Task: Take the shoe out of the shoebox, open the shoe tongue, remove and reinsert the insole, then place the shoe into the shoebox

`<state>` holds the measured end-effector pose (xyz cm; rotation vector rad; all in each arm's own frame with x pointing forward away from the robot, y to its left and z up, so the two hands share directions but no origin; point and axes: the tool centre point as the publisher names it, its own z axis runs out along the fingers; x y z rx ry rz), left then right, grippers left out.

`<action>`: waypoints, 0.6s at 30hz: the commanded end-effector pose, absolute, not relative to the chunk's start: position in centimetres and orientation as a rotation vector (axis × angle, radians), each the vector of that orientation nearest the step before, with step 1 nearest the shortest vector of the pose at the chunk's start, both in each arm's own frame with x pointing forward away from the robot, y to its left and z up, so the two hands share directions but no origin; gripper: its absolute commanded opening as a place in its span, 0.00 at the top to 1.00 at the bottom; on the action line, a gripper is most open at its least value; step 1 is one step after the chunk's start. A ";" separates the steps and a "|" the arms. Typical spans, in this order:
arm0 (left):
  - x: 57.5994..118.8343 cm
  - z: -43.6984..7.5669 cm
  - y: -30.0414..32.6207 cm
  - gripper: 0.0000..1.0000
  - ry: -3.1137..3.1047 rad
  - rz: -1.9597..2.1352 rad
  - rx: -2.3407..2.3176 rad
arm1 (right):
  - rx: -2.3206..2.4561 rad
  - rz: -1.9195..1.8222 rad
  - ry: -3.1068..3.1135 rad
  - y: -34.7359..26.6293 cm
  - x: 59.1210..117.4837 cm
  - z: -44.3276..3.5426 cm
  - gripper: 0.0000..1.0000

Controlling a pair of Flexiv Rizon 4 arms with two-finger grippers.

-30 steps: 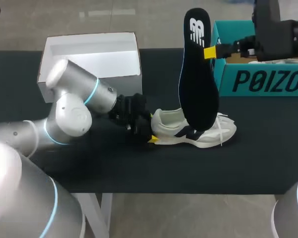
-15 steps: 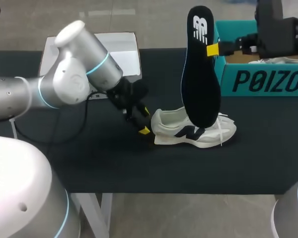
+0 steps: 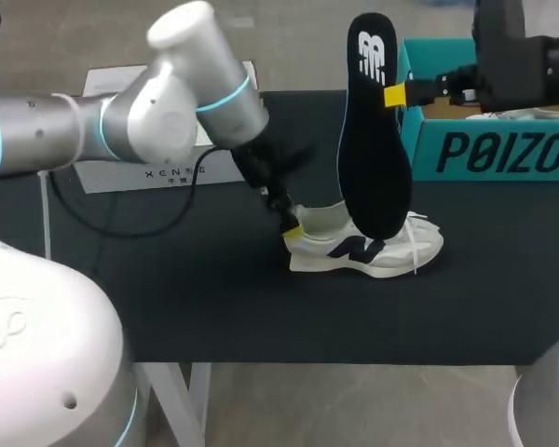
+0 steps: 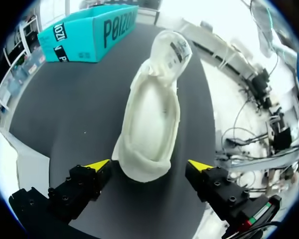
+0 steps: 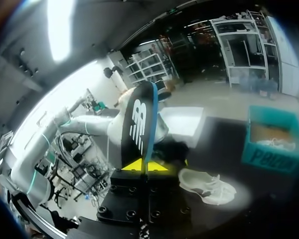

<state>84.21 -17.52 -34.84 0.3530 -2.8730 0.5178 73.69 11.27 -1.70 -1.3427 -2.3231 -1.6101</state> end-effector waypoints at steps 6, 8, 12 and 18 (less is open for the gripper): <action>83.9 -33.6 -17.4 0.00 -2.890 0.029 0.462 | -1.363 -1.611 -2.315 11.0 74.2 -2.0 1.00; 83.7 -33.3 -17.6 0.00 -2.939 0.016 0.407 | -1.363 -1.609 -2.320 10.8 74.2 -2.1 1.00; 83.2 -31.8 -18.4 0.00 -3.135 0.099 0.208 | -1.372 -1.602 -2.322 10.6 74.3 -2.3 1.00; 83.3 -30.9 -18.9 0.00 -3.149 0.089 0.063 | -1.368 -1.600 -2.331 10.5 74.6 -2.1 1.00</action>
